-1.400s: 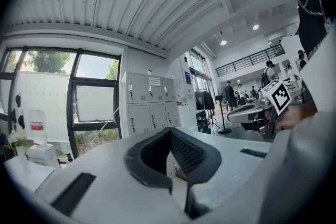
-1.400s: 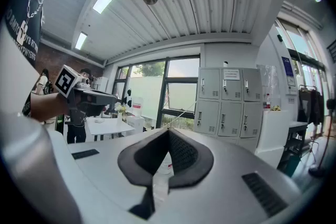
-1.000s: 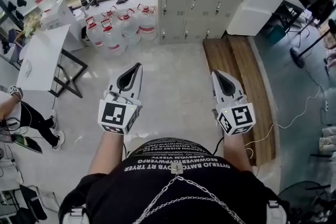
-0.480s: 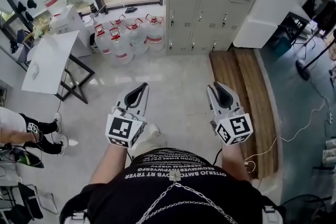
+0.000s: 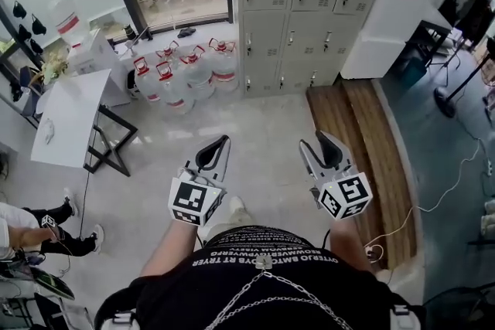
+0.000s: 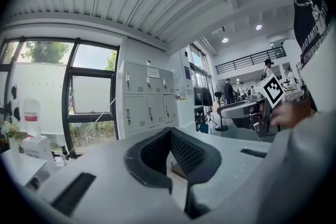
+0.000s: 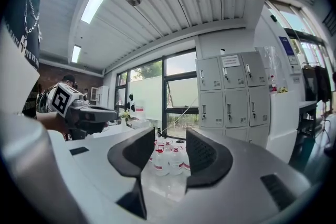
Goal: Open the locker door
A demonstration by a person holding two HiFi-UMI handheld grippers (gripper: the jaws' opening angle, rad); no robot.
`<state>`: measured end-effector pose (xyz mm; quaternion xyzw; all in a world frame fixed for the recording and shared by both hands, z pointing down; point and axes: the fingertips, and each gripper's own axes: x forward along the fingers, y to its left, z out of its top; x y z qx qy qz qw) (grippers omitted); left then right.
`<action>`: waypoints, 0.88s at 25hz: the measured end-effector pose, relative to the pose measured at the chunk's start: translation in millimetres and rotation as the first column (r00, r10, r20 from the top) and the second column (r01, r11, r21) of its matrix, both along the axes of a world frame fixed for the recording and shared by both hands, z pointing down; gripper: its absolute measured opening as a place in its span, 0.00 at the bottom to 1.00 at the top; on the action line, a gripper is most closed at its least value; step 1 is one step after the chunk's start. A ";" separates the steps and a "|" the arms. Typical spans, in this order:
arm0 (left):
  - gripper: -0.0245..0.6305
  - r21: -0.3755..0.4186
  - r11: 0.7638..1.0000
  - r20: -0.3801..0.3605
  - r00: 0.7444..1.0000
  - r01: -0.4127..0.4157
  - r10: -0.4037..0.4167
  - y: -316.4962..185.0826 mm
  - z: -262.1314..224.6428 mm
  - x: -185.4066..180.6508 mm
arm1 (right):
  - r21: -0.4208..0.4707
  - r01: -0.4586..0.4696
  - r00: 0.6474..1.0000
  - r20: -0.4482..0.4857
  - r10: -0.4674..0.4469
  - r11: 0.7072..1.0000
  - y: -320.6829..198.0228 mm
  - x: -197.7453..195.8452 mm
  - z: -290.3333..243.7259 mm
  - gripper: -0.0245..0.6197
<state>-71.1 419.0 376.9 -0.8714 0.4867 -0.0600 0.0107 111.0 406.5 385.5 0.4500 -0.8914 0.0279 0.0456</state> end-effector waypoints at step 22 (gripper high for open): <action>0.04 -0.021 0.996 0.003 0.997 -0.082 0.082 -195.7 15.8 -52.8 | -0.014 -0.014 1.000 -0.020 0.014 1.000 -175.2 -77.2 -3.8 0.30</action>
